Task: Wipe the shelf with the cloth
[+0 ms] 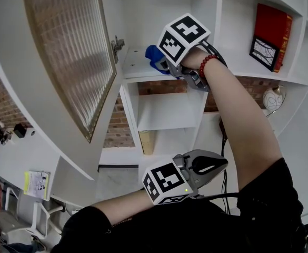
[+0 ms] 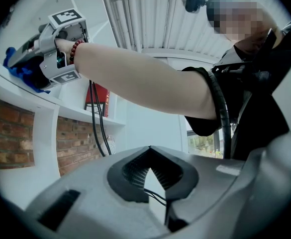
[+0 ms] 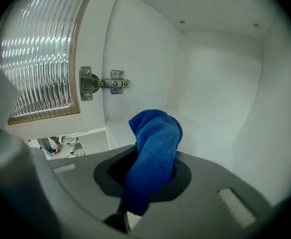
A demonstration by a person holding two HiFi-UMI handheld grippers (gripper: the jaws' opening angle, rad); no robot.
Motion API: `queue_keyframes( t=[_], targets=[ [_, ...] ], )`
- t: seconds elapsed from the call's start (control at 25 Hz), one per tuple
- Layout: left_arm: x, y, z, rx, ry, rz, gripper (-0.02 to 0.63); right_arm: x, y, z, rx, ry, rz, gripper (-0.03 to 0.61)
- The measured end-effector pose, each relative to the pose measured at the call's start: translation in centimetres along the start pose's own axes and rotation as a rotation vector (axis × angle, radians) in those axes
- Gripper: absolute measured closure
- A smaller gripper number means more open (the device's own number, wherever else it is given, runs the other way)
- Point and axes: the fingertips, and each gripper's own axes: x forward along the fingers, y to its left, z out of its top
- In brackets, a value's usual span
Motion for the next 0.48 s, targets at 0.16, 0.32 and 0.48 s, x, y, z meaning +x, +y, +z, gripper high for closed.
queue_keyframes(
  t=[0.16, 0.32, 0.48],
  targets=[
    [0.5, -0.6, -0.1, -0.004, 0.003, -0.018, 0.611, -0.6, -1.4, -0.9, 0.048, 0.010, -0.027, 0.525],
    [0.8, -0.9, -0.2, -0.009, 0.003, -0.025, 0.611, -1.4, -2.8, -1.8, 0.075, 0.009, -0.073, 0.526],
    [1.1, -1.2, -0.1, -0.006, 0.000, -0.037, 0.611, -2.0, -3.9, -2.3, 0.094, 0.008, -0.119, 0.526]
  ],
)
